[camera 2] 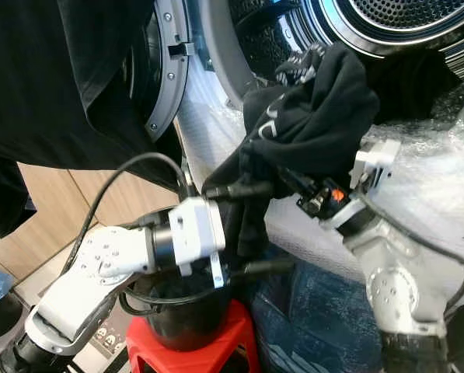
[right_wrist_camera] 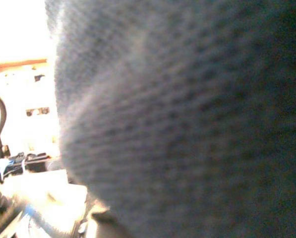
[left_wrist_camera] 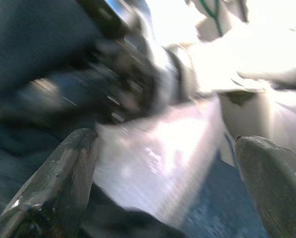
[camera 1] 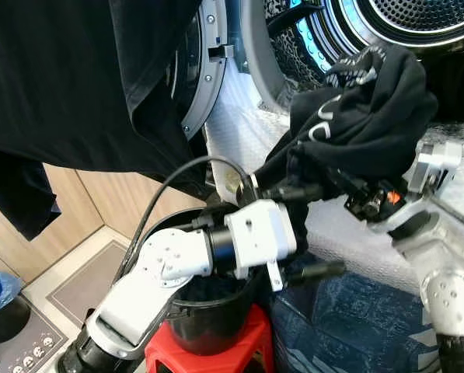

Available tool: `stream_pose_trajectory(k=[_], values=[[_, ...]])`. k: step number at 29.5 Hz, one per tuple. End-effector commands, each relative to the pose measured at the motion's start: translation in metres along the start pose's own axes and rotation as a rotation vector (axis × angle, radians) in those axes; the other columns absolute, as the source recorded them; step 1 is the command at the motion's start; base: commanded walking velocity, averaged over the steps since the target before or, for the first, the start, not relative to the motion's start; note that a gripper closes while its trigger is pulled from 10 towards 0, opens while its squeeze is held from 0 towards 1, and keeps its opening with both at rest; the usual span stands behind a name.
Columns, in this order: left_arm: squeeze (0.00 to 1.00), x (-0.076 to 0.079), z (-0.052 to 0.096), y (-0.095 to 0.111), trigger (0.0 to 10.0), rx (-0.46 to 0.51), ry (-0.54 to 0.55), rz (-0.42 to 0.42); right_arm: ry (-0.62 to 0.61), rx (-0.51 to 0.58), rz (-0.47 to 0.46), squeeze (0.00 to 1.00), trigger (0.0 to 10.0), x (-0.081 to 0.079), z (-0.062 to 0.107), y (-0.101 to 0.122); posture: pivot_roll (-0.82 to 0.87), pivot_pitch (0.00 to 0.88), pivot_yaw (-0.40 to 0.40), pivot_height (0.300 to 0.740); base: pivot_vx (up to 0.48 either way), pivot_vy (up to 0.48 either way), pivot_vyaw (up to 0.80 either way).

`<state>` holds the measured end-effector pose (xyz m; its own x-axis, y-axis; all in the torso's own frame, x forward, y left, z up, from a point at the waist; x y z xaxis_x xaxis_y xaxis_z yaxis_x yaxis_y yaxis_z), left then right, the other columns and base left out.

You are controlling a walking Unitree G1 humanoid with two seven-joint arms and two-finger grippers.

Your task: Clothes washing

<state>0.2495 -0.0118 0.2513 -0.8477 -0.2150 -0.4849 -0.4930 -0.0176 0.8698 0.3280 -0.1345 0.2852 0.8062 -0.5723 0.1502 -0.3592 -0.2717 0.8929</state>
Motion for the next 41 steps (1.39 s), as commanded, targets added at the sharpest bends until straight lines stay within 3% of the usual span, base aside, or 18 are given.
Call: stream_pose_trajectory(k=[1, 14, 15, 16, 17, 18, 20, 21, 27, 31, 38, 39, 41], values=[[1.00, 0.006, 0.001, 0.001, 10.0, -0.020, -0.037, -0.047, 0.036, 0.036, 0.031, 0.00, 0.0, 0.002, -0.005, 0.015, -0.06, 0.034, 0.030, 0.740, 0.000, 0.000, 0.00], [1.00, 0.010, 0.004, -0.017, 10.0, -0.093, 0.001, -0.037, 0.191, 0.054, 0.108, 0.00, 0.0, 0.016, -0.017, 0.051, -0.04, 0.028, -0.007, 0.740, 0.000, 0.000, 0.00], [0.80, 0.010, 0.004, -0.018, 10.0, -0.096, 0.007, -0.033, 0.199, 0.060, 0.114, 0.00, 0.0, 0.018, -0.018, 0.055, -0.03, 0.028, -0.016, 0.740, 0.000, 0.000, 0.00], [0.80, 0.010, 0.004, -0.018, 10.0, -0.096, 0.007, -0.033, 0.199, 0.060, 0.114, 0.00, 0.0, 0.018, -0.018, 0.055, -0.03, 0.028, -0.016, 0.740, 0.000, 0.000, 0.00], [0.00, 0.010, 0.005, -0.018, 10.0, -0.095, 0.020, -0.033, 0.222, 0.061, 0.124, 0.00, 0.0, 0.018, -0.019, 0.060, -0.03, 0.027, -0.020, 0.740, 0.000, 0.000, 0.00], [0.00, 0.010, 0.005, -0.019, 10.0, -0.096, 0.031, -0.036, 0.244, 0.058, 0.132, 0.00, 2.4, 0.018, -0.021, 0.064, -0.03, 0.028, -0.030, 0.740, 0.000, 0.000, 0.00], [0.00, 0.010, 0.006, -0.020, 10.0, -0.103, 0.039, -0.035, 0.257, 0.054, 0.149, 0.00, 2.4, 0.020, -0.026, 0.070, -0.02, 0.030, -0.034, 0.740, 0.000, 0.000, 0.00], [0.00, 0.010, 0.007, -0.023, 10.0, -0.116, 0.055, -0.024, 0.267, 0.048, 0.160, 0.00, 10.0, 0.023, -0.031, 0.077, -0.02, 0.035, -0.042, 0.740, 0.000, 0.000, 0.00], [0.00, 0.013, 0.009, -0.031, 10.0, -0.142, 0.085, 0.034, 0.248, -0.041, 0.230, 0.00, 10.0, 0.040, -0.049, 0.087, -0.02, 0.047, -0.064, 0.740, 0.000, 0.000, 0.00], [0.00, 0.018, 0.013, -0.034, 10.0, -0.155, 0.122, 0.084, 0.103, -0.189, 0.200, 0.00, 10.0, 0.071, -0.065, 0.091, -0.01, 0.066, -0.081, 0.740, 0.000, 0.000, 0.00], [0.00, 0.026, 0.017, -0.038, 10.0, -0.177, 0.135, 0.122, 0.037, -0.303, 0.237, 0.00, 10.0, 0.089, -0.073, 0.093, 0.00, 0.092, -0.080, 0.740, 0.000, 0.000, 0.00], [0.00, 0.030, 0.019, -0.040, 10.0, -0.189, 0.128, 0.131, -0.017, -0.372, 0.260, 0.00, 10.0, 0.096, -0.078, 0.090, 0.00, 0.103, -0.075, 0.740, 0.000, 0.000, 0.00], [0.00, 0.031, 0.020, -0.040, 10.0, -0.194, 0.126, 0.135, -0.054, -0.409, 0.278, 0.00, 10.0, 0.101, -0.079, 0.087, 0.00, 0.103, -0.075, 0.740, 0.000, 0.000, 0.00]])
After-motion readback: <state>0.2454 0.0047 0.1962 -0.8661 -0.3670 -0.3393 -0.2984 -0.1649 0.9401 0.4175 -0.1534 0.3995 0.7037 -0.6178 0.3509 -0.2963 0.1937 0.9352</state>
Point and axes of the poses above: a point about 5 cm out from each wrist's last joint towards the gripper, its own z axis pointing back from the gripper into the wrist, its own y axis along the axis of the wrist's last joint, x = y × z, the point moved 5 cm from there along -z, pointing out of the wrist towards the gripper, and after that the axes turned 9 degrees about z, right-handed, at the moved point
